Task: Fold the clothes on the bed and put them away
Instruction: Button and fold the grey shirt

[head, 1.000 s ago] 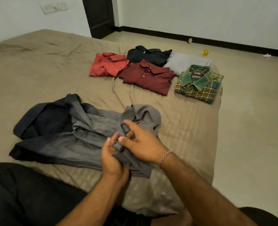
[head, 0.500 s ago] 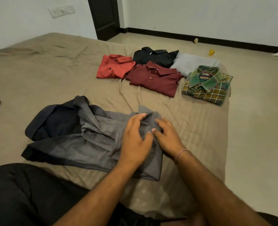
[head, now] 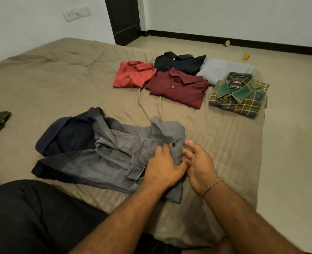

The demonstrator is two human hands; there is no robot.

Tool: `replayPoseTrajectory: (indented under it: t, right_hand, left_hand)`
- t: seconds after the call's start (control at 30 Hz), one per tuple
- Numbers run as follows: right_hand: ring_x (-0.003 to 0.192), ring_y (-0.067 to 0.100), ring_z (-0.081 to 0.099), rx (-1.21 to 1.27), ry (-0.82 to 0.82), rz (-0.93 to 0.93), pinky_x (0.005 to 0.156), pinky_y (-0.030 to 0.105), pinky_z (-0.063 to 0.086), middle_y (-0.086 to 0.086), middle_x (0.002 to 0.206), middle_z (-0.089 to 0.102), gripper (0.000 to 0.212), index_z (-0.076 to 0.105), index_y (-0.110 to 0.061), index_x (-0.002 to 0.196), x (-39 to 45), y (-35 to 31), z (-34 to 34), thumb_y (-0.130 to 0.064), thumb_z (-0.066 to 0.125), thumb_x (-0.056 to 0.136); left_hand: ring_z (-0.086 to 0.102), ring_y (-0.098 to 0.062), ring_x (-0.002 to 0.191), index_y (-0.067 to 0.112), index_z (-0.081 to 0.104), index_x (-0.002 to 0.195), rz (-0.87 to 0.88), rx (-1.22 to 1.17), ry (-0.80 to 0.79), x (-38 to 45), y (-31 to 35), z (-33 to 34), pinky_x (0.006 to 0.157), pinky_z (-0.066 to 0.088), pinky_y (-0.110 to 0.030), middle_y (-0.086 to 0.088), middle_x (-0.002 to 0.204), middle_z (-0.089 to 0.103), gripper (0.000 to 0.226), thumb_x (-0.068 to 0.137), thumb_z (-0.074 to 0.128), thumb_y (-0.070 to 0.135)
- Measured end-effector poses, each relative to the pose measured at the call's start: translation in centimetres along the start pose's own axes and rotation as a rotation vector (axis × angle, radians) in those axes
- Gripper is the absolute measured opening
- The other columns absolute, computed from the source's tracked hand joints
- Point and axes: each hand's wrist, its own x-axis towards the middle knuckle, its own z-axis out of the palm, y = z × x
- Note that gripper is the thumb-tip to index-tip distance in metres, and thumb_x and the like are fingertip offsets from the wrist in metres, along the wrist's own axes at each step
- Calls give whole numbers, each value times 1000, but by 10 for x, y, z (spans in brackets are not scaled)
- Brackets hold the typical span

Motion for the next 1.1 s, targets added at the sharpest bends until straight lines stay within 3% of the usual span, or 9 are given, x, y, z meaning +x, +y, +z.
replayPoseTrajectory:
  t: [0.07, 0.17, 0.27, 0.4, 0.57, 0.67, 0.87, 1.0, 1.1]
  right_hand:
    - [97, 21, 73, -58, -32, 40, 89, 37, 56, 9, 110, 78, 36, 70, -15, 119, -4, -5, -1, -35, 41, 107]
    - [107, 24, 68, -83, -12, 55, 92, 40, 53, 9, 119, 75, 41, 71, -18, 118, -2, -10, -8, -42, 39, 107]
    - [100, 22, 69, -37, 44, 5, 90, 38, 55, 9, 118, 75, 40, 71, -17, 114, 6, -20, -14, -41, 40, 107]
    - [82, 20, 74, 149, 24, 1, 74, 34, 59, 12, 98, 76, 39, 71, -9, 111, 7, -31, -18, -36, 44, 106]
    - [109, 34, 71, 170, 26, -100, 96, 47, 58, 17, 118, 73, 51, 69, -7, 125, 9, -38, -26, -41, 69, 87]
    - [103, 20, 68, -69, 95, -203, 86, 39, 55, 2, 107, 74, 23, 69, -18, 120, 6, -33, -23, -21, 65, 97]
    - [112, 15, 65, -309, 54, -163, 106, 45, 53, 6, 137, 61, 61, 53, -9, 140, 4, 2, -3, -3, 78, 85]
    - [100, 14, 68, -220, 83, -46, 82, 37, 57, 8, 127, 67, 55, 47, -16, 140, 8, 11, 5, -5, 71, 92]
    - [97, 19, 74, -200, 83, 51, 71, 39, 61, 9, 119, 75, 41, 57, -16, 131, 9, 14, 2, -15, 71, 92]
  left_hand:
    - [64, -36, 107, 15, 50, 127, 14, 85, -8, 6, -2, 3, 87, 56, -46, -11, 121, 58, 56, 89, 62, 54]
    - [65, -35, 105, 11, 59, 114, 51, 39, -20, 16, -4, -2, 87, 54, -45, -14, 112, 66, 27, 94, 58, 29]
    - [69, -32, 99, 11, 66, 99, 39, -290, -64, 16, 4, -10, 85, 55, -44, -13, 102, 73, 10, 94, 61, 19]
    - [72, -31, 95, 4, 71, 111, -32, -992, -273, -2, 43, -15, 95, 58, -47, -19, 103, 76, 18, 98, 60, 8]
    - [72, -27, 88, 4, 70, 112, -175, -1313, -405, -8, 61, -20, 86, 59, -39, -17, 101, 74, 20, 100, 55, 1]
    - [73, -38, 103, -1, 71, 117, -260, -1207, -316, 2, 24, -41, 95, 58, -47, -21, 112, 75, 24, 97, 59, 1]
    - [74, -22, 97, 19, 71, 118, -279, -566, -149, 20, -72, -87, 95, 59, -49, -1, 107, 77, 24, 95, 71, 22]
    - [61, -11, 96, 27, 65, 124, -44, -116, 319, 11, -65, -89, 91, 56, -36, 11, 104, 58, 35, 89, 71, 26]
    - [58, -6, 97, 29, 65, 118, 244, -94, 233, -4, -42, -81, 90, 53, -31, 12, 104, 57, 26, 92, 65, 28]
